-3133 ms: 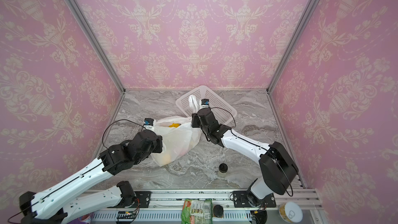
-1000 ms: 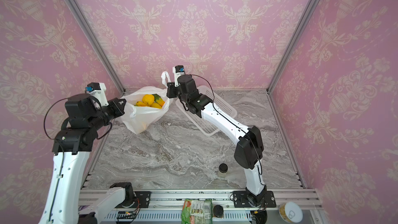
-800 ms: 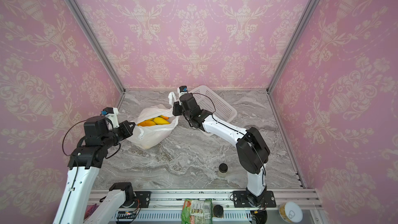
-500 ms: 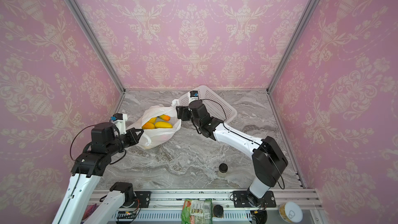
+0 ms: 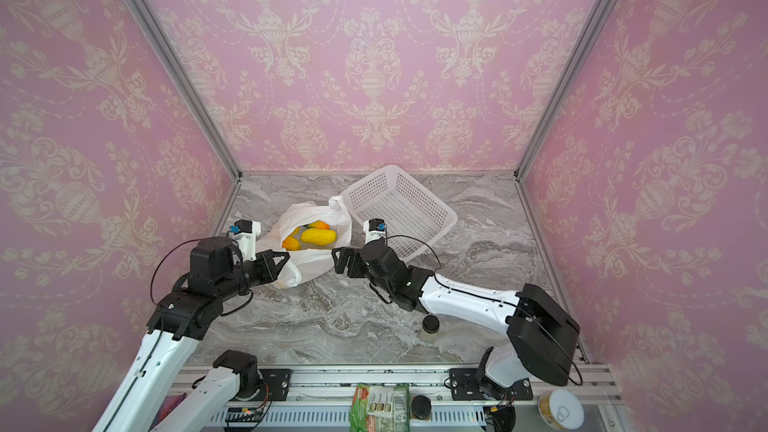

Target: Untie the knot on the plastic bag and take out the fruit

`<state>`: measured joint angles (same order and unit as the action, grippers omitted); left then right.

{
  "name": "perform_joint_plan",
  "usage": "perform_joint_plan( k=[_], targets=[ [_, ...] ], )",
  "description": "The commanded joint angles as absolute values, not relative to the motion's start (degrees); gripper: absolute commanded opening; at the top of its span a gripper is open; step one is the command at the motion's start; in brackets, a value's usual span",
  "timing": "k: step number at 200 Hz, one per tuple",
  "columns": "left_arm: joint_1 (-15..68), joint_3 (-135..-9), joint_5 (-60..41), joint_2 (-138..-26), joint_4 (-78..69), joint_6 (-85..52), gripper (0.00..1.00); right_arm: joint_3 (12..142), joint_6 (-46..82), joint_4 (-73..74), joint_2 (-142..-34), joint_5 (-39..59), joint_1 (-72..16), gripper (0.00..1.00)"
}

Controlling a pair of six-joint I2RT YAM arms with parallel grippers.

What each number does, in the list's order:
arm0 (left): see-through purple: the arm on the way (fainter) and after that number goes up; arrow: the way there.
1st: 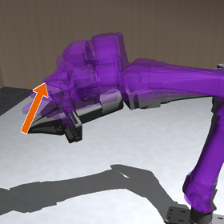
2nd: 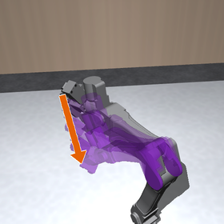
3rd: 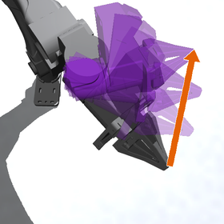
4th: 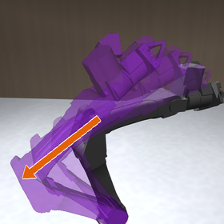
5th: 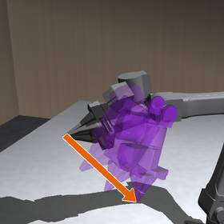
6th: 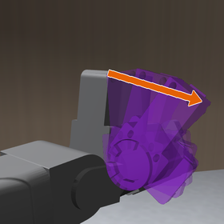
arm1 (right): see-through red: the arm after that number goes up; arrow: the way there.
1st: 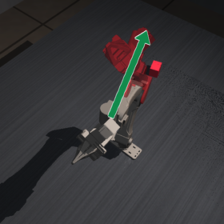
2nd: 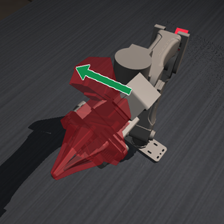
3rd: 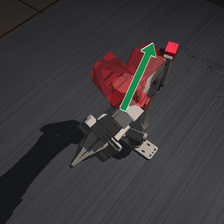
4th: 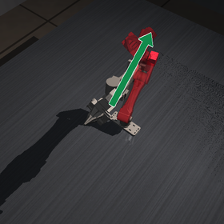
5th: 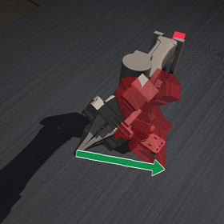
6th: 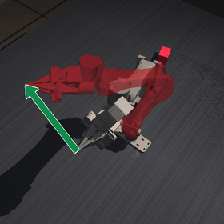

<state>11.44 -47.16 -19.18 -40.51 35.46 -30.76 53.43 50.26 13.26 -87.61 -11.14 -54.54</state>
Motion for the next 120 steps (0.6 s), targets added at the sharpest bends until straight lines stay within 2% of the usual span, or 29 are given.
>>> perform_joint_plan(
  k=[1, 34, 64, 78, 96, 110, 120],
  targets=[
    [11.87, -46.24, -19.87, -39.64, 35.09, -30.80, 0.00, 57.66, 55.64, 15.79, -93.28, -10.94, -54.64, 1.00],
    [12.02, -45.63, -19.71, -38.87, 35.60, -30.24, 0.00, 65.07, 56.69, 13.96, -101.99, -10.94, -54.62, 1.00],
    [12.07, -46.72, -19.43, -39.28, 37.06, -29.03, 0.00, 70.29, 55.64, 10.54, -106.32, -15.28, -54.33, 1.00],
    [12.06, -48.25, -18.36, -40.00, 38.62, -28.16, 0.00, 70.24, 55.46, 10.75, -106.96, -14.86, -54.39, 0.93],
    [12.07, -52.83, -14.15, -41.56, 43.45, -25.88, 0.12, 67.87, 55.64, 12.99, -105.91, -15.06, -55.03, 0.82],
    [12.10, -58.05, -9.64, -43.04, 47.21, -23.67, 0.22, 64.09, 55.51, 14.43, -104.60, -15.80, -55.47, 0.78],
    [12.08, -61.79, -6.83, -44.24, 48.94, -22.49, 0.35, 62.59, 55.34, 15.63, -103.84, -15.91, -55.72, 0.76]
  ],
)
